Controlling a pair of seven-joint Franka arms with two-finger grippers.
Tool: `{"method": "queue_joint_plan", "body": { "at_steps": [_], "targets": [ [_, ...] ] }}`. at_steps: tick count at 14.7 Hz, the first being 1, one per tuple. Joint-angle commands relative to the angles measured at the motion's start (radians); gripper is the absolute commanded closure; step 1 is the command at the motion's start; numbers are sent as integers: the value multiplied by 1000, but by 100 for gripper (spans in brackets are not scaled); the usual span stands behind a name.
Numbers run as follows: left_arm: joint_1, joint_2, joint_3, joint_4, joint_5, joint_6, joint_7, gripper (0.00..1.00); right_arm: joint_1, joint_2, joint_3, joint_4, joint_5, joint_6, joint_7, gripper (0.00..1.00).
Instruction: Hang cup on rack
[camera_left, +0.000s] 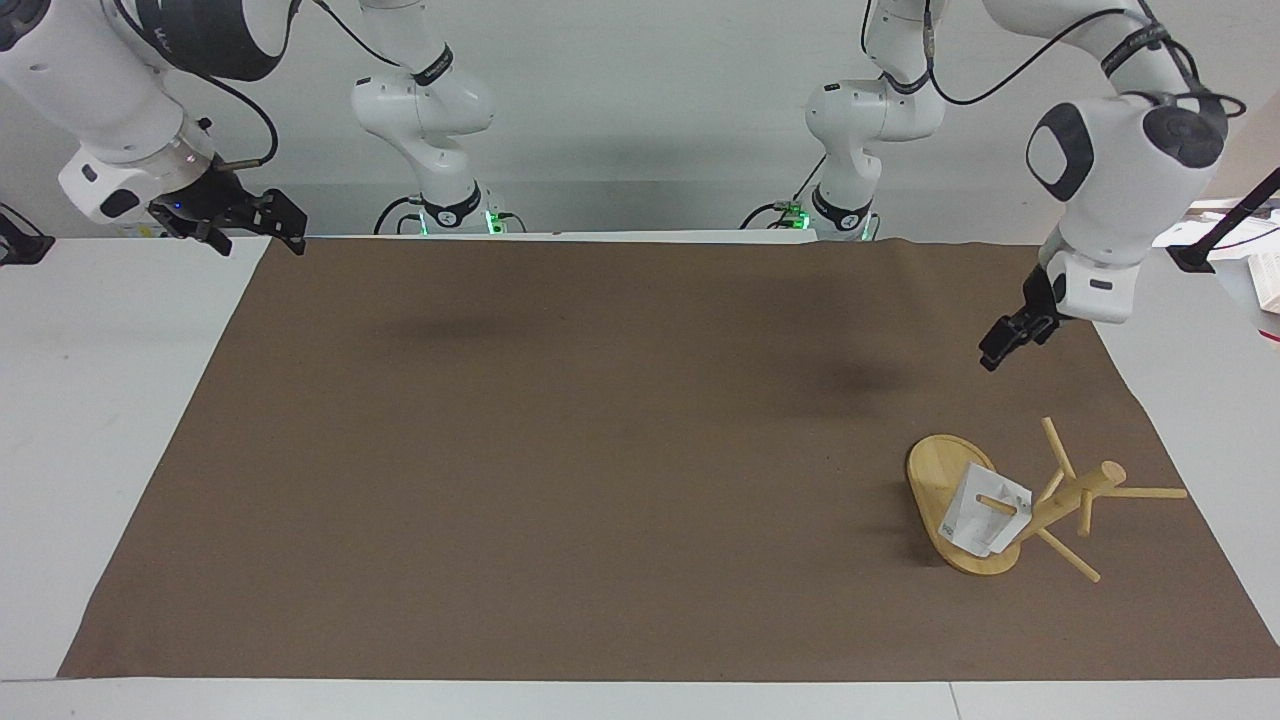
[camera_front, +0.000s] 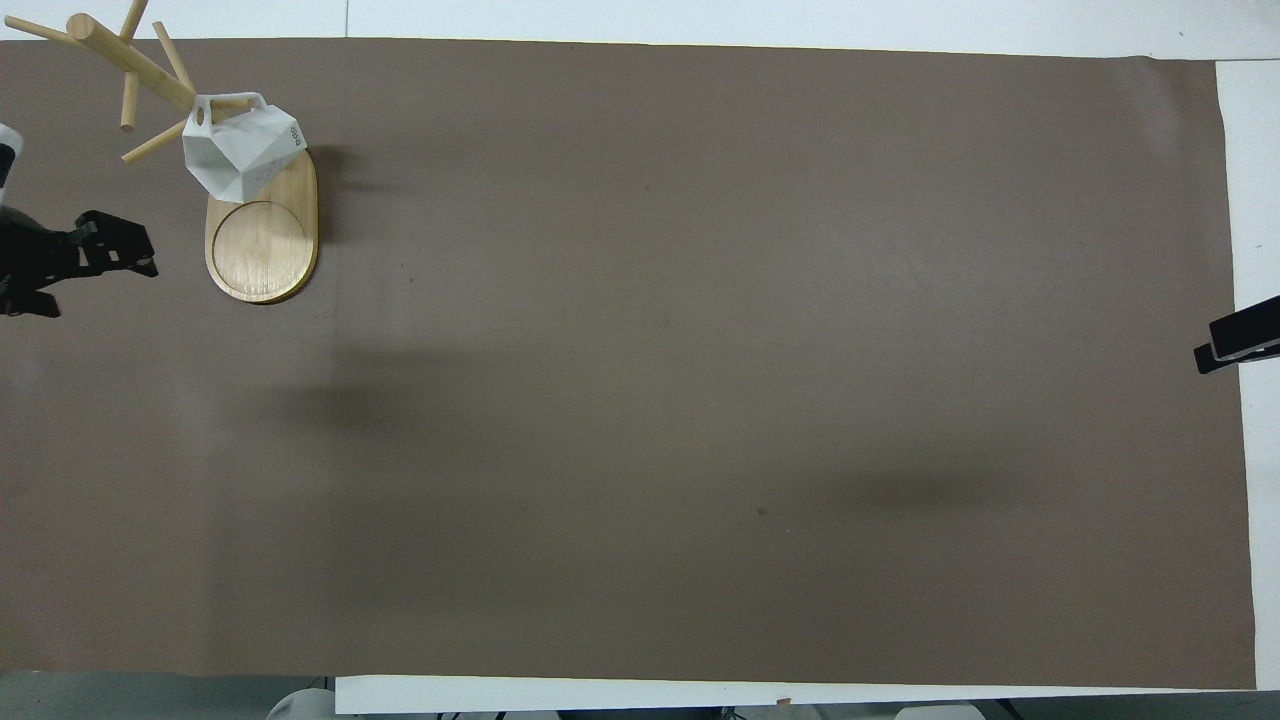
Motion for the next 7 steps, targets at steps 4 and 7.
{"method": "queue_joint_plan", "body": {
  "at_steps": [4, 7],
  "targets": [
    [-3, 13, -8, 178, 30, -192, 218, 0, 12, -10, 7, -3, -3, -5, 12, 0],
    [15, 10, 5, 175, -60, -180, 221, 0, 12, -10, 7, -3, -3, -5, 12, 0]
  ]
}}
